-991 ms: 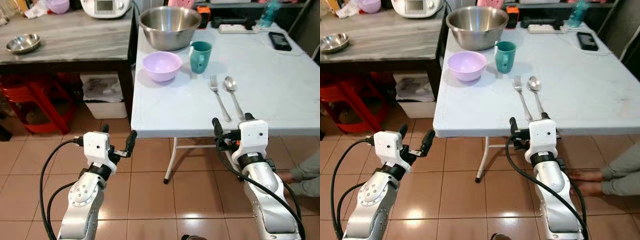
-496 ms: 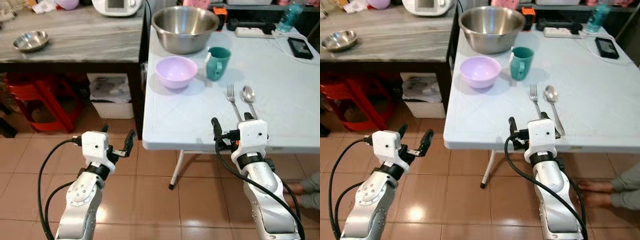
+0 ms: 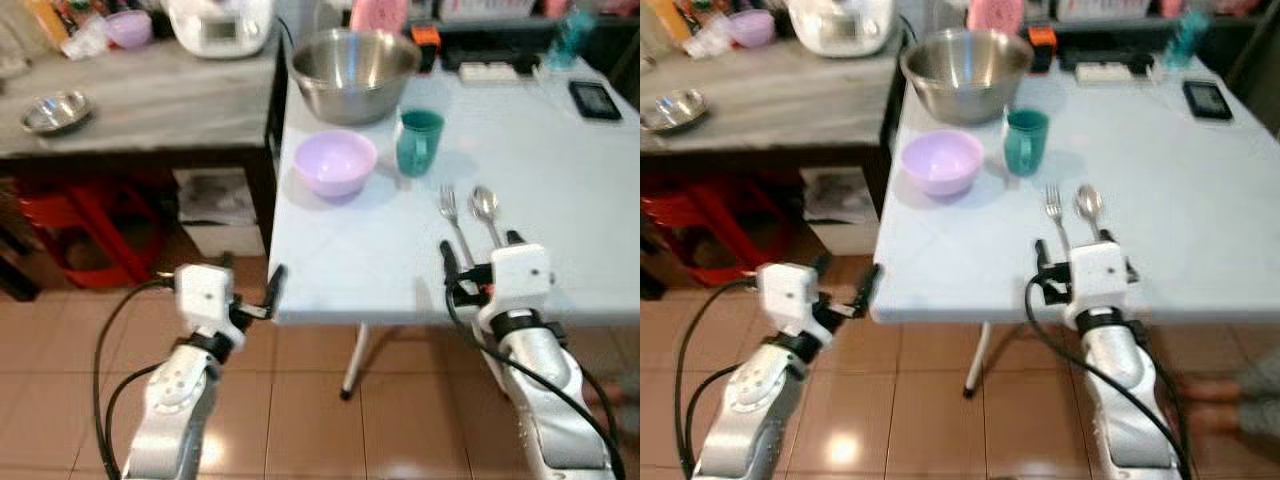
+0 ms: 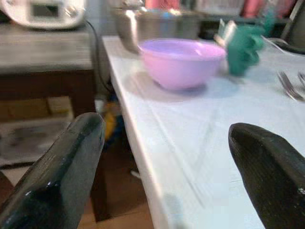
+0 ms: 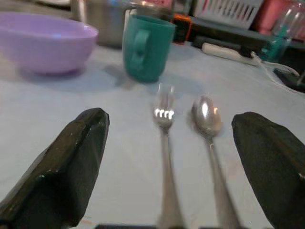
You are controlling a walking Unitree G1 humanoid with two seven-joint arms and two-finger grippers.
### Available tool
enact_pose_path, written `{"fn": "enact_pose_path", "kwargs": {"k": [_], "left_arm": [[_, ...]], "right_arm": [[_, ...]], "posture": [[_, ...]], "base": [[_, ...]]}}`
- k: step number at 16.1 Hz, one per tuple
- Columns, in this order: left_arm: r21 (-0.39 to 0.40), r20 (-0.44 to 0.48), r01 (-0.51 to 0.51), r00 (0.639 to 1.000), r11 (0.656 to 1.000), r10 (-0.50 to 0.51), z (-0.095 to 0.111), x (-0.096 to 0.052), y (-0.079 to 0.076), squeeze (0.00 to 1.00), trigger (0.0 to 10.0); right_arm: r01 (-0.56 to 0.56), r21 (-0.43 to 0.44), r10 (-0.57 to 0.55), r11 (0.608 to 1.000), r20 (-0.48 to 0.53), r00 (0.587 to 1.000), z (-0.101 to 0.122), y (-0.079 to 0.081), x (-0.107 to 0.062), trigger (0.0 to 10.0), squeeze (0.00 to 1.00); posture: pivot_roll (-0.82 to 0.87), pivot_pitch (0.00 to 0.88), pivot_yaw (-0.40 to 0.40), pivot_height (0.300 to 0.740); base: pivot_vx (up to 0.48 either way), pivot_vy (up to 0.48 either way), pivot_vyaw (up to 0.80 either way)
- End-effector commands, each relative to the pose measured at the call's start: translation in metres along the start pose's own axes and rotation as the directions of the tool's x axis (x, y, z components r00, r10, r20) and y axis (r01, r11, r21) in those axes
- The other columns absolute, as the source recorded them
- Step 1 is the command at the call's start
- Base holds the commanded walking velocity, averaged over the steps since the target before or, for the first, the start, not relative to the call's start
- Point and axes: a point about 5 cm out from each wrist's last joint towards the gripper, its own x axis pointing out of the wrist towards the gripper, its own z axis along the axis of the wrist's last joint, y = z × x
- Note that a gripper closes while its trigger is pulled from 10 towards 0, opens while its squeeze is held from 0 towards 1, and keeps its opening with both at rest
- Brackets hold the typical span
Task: Setting the table
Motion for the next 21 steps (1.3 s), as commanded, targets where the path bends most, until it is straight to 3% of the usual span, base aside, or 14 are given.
{"fn": "enact_pose_path", "kwargs": {"k": [1,11,18,21], "left_arm": [[0.024,-0.012,-0.034,0.999,0.999,0.034,0.000,-0.005,0.012,0.00,10.0],[0.020,-0.034,-0.033,0.999,0.999,0.034,-0.005,-0.006,0.010,0.00,10.0],[0.031,-0.057,-0.045,0.997,0.999,0.046,-0.009,-0.016,0.015,0.00,10.0],[0.029,-0.064,0.013,0.998,0.999,-0.012,-0.009,-0.022,0.017,0.00,10.0]], "right_arm": [[-0.033,0.015,0.032,0.999,0.032,0.999,0.007,0.010,0.002,10.0,0.00],[-0.037,0.016,0.036,0.999,0.032,0.999,0.007,0.012,0.002,10.0,0.00],[-0.072,0.010,0.071,0.997,0.026,0.997,0.006,0.019,0.001,10.0,0.00],[-0.159,-0.017,0.160,0.987,0.040,0.986,0.009,0.029,0.003,10.0,0.00]], "posture": [[-0.17,0.145,0.035,0.740],[-0.17,0.158,0.038,0.740],[-0.16,0.168,0.036,0.740],[-0.16,0.177,0.029,0.740]], "base": [[0.360,0.000,0.00],[0.346,0.000,0.00],[0.000,0.000,0.00],[0.000,0.000,0.00]]}}
